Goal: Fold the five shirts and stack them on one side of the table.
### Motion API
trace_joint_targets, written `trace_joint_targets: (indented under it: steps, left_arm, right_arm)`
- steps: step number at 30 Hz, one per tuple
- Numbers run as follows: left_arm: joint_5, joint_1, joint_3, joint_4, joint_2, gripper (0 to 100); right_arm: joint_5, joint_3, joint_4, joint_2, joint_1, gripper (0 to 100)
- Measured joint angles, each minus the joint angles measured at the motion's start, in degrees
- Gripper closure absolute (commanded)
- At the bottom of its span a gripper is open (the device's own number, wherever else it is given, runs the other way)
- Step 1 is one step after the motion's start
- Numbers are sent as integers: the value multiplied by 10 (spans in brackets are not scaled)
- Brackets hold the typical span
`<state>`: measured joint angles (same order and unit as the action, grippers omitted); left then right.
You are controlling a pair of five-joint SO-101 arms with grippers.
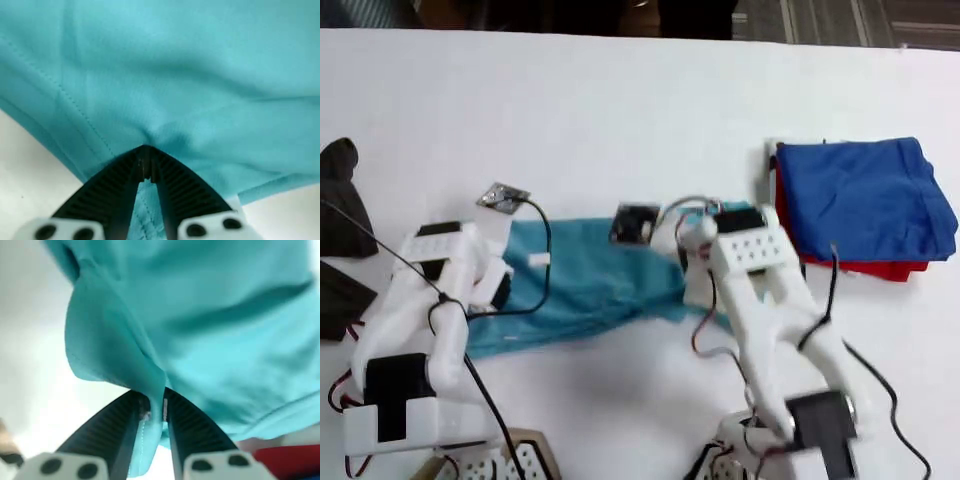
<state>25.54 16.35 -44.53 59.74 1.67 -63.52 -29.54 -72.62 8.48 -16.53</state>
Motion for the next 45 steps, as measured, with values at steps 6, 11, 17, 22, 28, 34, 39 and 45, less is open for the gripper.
trace_joint_targets:
  steps: [6, 11, 17, 22, 28, 34, 39, 45]
  left_arm:
    - [0, 0, 0, 0, 0, 973]
    - [0, 0, 0, 0, 0, 973]
    - [0, 0, 0, 0, 0, 973]
    - [0, 0, 0, 0, 0, 973]
    - [0, 0, 0, 0, 0, 973]
    - [0, 0, 0, 0, 0, 973]
    - [0, 0, 0, 0, 0, 973]
    - [0, 0, 0, 0, 0, 973]
  right_arm:
    - [0, 146, 0, -146, -1, 978]
    - [0, 208, -4, -210, 0, 895]
    - [68, 266, 6, -218, 30, 762]
    - [84, 285, 25, -218, 62, 822]
    - [132, 285, -22, -214, 97, 975]
    - [121, 211, -82, -156, 126, 978]
    - [81, 91, -67, -68, 139, 978]
    - [63, -54, 108, -34, 142, 978]
